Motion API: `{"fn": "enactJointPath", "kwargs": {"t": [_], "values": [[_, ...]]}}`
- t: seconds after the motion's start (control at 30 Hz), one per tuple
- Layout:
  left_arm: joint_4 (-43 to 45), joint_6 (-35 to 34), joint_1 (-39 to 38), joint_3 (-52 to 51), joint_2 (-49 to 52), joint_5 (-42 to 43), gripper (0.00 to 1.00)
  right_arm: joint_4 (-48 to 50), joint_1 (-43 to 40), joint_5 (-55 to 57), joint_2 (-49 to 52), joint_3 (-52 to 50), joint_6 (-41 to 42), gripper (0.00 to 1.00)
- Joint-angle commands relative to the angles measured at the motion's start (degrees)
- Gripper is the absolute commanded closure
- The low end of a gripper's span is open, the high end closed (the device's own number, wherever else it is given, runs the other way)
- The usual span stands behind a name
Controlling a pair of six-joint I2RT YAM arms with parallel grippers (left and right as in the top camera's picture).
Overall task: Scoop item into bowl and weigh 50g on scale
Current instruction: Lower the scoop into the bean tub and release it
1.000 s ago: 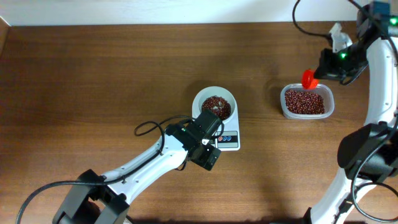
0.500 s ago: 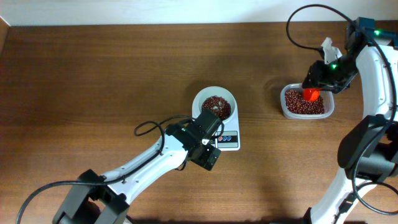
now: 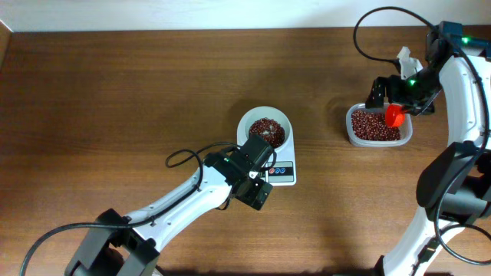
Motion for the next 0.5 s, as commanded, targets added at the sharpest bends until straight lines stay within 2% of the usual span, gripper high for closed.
{"fn": "enactJointPath", "kwargs": {"t": [0.0, 0.07, 0.17, 0.2, 0.23, 0.27, 0.33, 0.37, 0.43, 0.47], "values": [[-0.07, 0.92, -0.28, -0.37, 0.39, -0.44, 0.01, -0.02, 0.15, -0.9, -0.42, -0.44, -0.28, 0.0], [-0.07, 0.92, -0.28, -0.37, 0.39, -0.44, 0.01, -0.68, 0.15, -3.98, -0.42, -0.52, -4.11, 0.07], [-0.07, 0.92, -0.28, -0.37, 0.39, -0.42, 0.01, -0.7, 0.15, -2.32, -0.42, -0.52, -4.26, 0.1], [-0.07, 0.92, -0.28, -0.37, 0.39, -0.44, 0.01, -0.68, 0.15, -1.14, -0.42, -0.52, -4.28, 0.21], [-0.07, 0.92, -0.28, -0.37, 0.39, -0.44, 0.01, -0.61, 0.15, 1.03, -0.33, -0.52, -4.24, 0.38], [-0.07, 0.92, -0.28, -0.37, 0.39, -0.44, 0.01, -0.46, 0.15, 1.55, -0.33, -0.52, -4.26, 0.38], [-0.07, 0.92, -0.28, -0.37, 0.39, -0.44, 0.02, -0.26, 0.17, 0.15, -0.22, -0.52, -4.24, 0.28], [-0.07, 0.92, -0.28, -0.37, 0.39, -0.44, 0.01, -0.31, 0.2, -0.15, -0.22, -0.52, -4.22, 0.26], [-0.07, 0.92, -0.28, -0.37, 0.39, -0.44, 0.01, -0.87, 0.22, -0.09, -0.2, -0.52, -4.09, 0.39], [-0.07, 0.92, -0.28, -0.37, 0.39, -0.44, 0.01, -0.9, 0.2, -0.07, -0.2, -0.52, -4.07, 0.41]]}}
